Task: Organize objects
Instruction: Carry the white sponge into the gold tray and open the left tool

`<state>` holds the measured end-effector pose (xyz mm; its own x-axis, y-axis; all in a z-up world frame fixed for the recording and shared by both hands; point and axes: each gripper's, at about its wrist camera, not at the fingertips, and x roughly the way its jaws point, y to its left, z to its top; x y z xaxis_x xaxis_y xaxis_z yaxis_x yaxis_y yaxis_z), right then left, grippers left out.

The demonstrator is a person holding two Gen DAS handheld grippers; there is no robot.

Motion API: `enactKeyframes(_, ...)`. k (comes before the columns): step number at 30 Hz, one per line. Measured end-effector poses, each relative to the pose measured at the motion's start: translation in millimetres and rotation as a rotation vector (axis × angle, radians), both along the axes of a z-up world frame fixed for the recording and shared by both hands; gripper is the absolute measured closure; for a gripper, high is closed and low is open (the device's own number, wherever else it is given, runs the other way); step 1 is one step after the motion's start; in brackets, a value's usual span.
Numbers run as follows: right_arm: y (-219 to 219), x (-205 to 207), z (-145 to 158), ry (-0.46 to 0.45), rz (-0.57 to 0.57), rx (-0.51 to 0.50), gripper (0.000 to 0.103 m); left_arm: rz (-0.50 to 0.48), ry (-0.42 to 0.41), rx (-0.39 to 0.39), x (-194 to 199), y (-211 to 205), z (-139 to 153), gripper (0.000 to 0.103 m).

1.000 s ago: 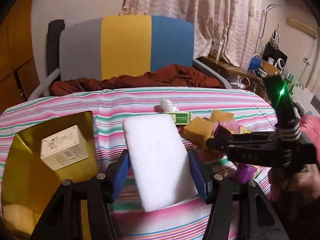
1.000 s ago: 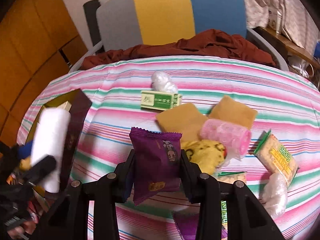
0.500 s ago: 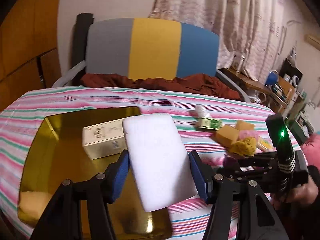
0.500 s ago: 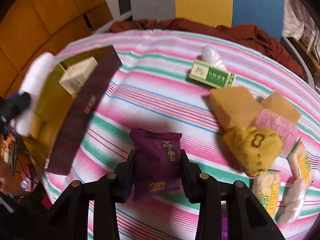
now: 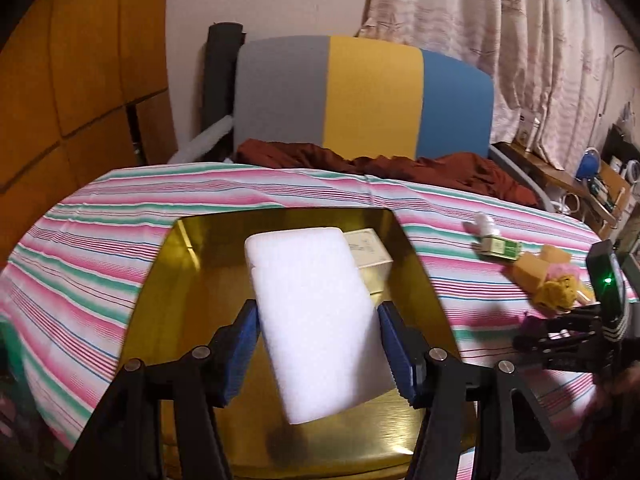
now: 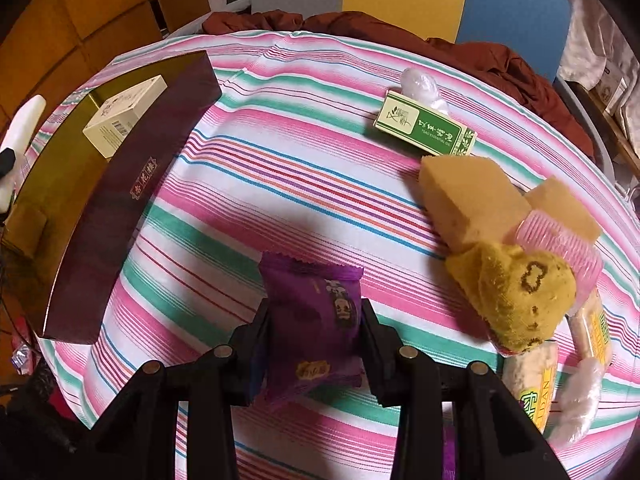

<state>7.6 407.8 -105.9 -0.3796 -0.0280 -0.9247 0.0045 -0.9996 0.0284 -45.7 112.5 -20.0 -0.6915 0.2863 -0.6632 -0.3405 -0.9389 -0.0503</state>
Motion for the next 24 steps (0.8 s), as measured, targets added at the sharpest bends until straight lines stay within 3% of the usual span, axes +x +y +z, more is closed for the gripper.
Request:
enactKeyframes(6, -1.8, -1.5, -0.8, 0.002, 0.001, 0.015, 0.063, 0.030, -0.016, -0.022, -17.8, -24.2, -5.3, 0.043)
enactKeyframes(11, -2.3, -2.4, -1.6, 0.002, -0.007, 0.017, 0.063, 0.079, -0.083, 0.004, -51.0, -50.7, -10.3, 0.043)
enactKeyframes(16, -1.3, -2.3, -2.0, 0.004, -0.014, 0.010, 0.062, 0.110, -0.124, -0.037, -82.1, -62.3, -17.0, 0.041)
enactKeyframes(24, -2.1, -3.9, -2.9, 0.005, -0.011, 0.015, 0.062, 0.180, -0.113, -0.065, -109.4, -70.9, -16.5, 0.038)
